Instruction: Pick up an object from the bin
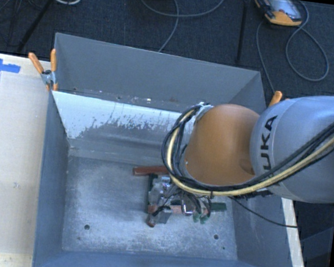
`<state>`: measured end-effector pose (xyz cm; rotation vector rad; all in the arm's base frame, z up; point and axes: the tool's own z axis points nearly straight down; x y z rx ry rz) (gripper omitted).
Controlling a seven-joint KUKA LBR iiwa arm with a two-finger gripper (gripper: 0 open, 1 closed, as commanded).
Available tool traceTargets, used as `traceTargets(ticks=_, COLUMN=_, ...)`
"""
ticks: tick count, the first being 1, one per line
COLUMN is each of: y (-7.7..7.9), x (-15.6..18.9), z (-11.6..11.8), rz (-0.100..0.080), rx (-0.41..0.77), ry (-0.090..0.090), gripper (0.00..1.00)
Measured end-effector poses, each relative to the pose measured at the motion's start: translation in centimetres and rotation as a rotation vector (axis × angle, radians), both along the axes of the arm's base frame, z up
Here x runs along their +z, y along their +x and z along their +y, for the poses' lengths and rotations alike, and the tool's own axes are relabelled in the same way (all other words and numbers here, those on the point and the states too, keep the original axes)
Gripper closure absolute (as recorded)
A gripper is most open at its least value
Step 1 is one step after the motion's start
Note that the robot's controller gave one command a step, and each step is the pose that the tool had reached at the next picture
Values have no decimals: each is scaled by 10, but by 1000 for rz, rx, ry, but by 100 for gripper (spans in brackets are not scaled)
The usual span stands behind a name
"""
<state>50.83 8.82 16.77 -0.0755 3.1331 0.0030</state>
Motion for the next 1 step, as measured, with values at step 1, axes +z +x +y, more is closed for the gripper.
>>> traceTargets(ticks=1, y=25, x=68, z=-24, rz=-2, rx=10, ry=-2, gripper=100)
